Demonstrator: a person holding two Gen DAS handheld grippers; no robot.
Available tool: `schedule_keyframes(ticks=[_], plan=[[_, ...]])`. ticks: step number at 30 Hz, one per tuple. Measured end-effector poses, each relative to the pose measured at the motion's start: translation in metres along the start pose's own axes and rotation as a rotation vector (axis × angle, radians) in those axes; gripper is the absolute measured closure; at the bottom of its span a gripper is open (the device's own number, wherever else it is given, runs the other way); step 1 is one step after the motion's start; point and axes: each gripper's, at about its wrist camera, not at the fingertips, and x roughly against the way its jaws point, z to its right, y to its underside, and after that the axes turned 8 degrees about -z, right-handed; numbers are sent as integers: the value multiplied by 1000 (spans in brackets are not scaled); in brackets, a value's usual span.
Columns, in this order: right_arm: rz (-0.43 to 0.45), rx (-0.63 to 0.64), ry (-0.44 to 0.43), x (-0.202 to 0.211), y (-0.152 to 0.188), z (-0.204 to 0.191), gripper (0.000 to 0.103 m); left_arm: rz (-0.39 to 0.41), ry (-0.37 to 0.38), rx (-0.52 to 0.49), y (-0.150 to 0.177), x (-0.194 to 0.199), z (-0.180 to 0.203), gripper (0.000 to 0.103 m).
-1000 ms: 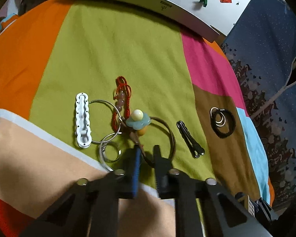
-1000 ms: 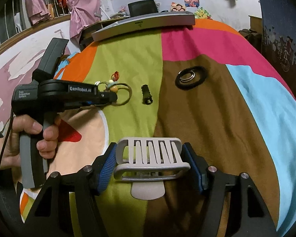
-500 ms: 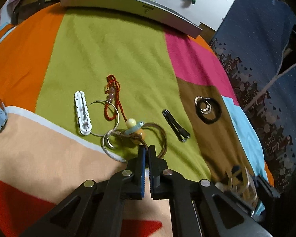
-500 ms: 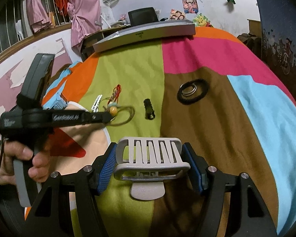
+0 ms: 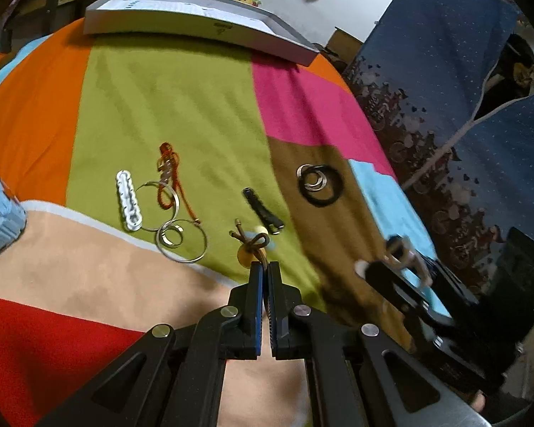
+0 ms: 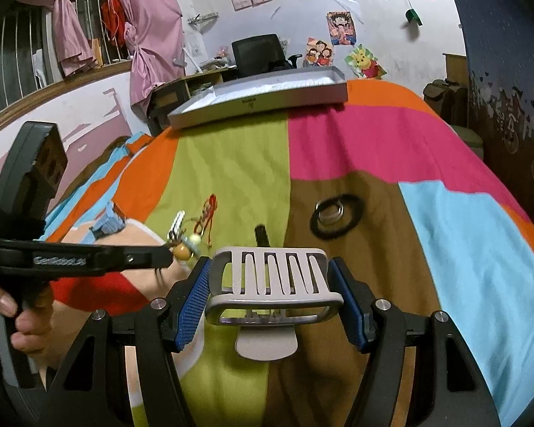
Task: Organize jewelry
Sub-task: 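Close the left tool on the yellow-bead charm's cord, then carry the clip and charm into the white grid tray and open both tools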
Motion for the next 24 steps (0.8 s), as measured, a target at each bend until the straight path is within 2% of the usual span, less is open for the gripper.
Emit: schedule_keyframes(ticks=[4, 9, 16, 21, 24], plan=[[15, -1, -11, -2, -24, 3, 42, -4, 20, -25, -16, 17, 6, 100], [32, 3, -39, -16, -76, 7, 42, 45, 30, -41, -53, 43, 8, 100], [58, 69, -25, -59, -181, 2, 42, 219, -49, -41, -130, 70, -7, 100], [70, 74, -16, -96, -246, -8, 42, 338, -62, 8, -194, 73, -35, 100], [69, 64, -6, -126, -278, -13, 42, 376, -67, 39, -224, 66, -53, 100]])
